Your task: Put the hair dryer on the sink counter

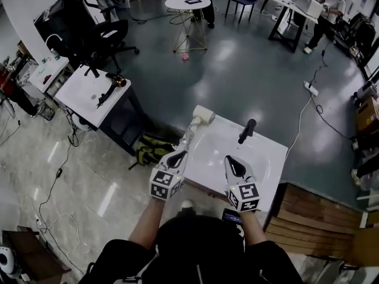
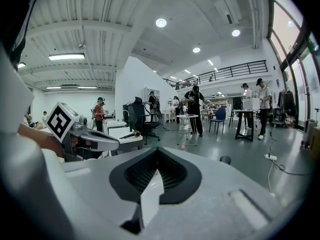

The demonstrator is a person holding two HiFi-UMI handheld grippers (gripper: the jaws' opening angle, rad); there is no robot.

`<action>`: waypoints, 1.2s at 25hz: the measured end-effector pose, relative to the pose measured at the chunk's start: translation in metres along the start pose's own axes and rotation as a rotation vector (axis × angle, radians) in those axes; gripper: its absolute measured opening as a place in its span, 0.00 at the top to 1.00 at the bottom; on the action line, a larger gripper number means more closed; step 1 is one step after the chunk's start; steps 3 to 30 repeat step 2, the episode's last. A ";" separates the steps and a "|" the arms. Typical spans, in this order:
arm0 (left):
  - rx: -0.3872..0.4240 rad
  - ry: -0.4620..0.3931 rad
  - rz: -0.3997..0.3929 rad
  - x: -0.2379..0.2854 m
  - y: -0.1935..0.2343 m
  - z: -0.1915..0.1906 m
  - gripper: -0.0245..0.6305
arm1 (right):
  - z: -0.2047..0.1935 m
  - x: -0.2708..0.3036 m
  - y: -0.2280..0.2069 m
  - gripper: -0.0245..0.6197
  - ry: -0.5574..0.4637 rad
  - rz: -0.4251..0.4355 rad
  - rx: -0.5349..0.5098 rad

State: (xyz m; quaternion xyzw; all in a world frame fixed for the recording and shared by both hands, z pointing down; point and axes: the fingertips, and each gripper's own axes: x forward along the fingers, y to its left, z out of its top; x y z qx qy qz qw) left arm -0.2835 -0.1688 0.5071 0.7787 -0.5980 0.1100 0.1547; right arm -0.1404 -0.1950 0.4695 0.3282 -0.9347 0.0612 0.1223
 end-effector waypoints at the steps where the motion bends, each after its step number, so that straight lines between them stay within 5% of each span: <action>1: -0.001 0.003 0.001 0.000 0.002 -0.002 0.94 | -0.001 0.001 0.001 0.96 0.003 0.000 0.001; 30: -0.001 0.006 0.001 0.001 0.003 -0.003 0.94 | -0.003 0.002 0.002 0.96 0.007 0.000 0.003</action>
